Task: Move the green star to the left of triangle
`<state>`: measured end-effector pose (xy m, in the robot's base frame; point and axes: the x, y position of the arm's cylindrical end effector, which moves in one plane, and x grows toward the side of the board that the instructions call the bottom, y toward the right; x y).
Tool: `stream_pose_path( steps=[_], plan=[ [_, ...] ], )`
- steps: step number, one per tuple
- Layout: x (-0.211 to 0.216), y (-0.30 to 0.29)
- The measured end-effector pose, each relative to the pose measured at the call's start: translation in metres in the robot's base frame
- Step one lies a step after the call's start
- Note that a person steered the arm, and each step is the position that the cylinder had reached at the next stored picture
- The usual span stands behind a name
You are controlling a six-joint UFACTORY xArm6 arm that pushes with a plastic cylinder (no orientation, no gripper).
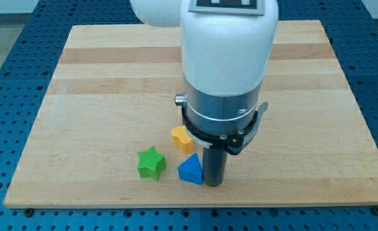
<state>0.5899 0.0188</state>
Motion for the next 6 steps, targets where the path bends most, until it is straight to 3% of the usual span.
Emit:
stream_pose_path(
  steps=[6],
  plan=[
    [-0.02, -0.039]
  ],
)
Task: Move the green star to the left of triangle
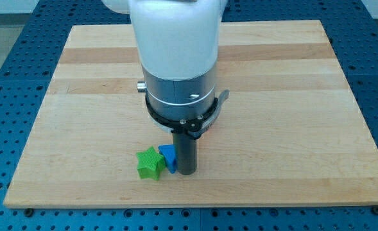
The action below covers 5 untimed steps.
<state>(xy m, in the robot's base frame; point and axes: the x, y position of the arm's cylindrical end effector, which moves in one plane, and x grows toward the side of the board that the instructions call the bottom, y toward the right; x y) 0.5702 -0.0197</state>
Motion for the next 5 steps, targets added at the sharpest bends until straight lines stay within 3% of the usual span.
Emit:
stream_pose_path(
  steps=[5],
  plan=[
    [0.009, -0.017]
  ],
)
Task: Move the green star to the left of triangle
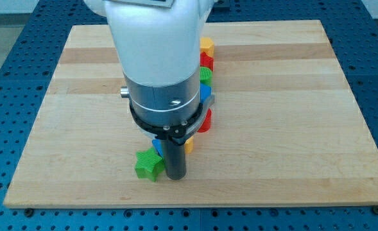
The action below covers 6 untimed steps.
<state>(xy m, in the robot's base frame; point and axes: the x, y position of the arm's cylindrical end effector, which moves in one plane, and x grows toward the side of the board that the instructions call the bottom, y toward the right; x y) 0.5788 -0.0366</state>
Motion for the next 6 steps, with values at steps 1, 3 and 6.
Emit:
stream_pose_path(
  steps=[1, 3, 6],
  plan=[
    [0.001, 0.011],
    [0.001, -0.01],
    [0.001, -0.078]
  ],
)
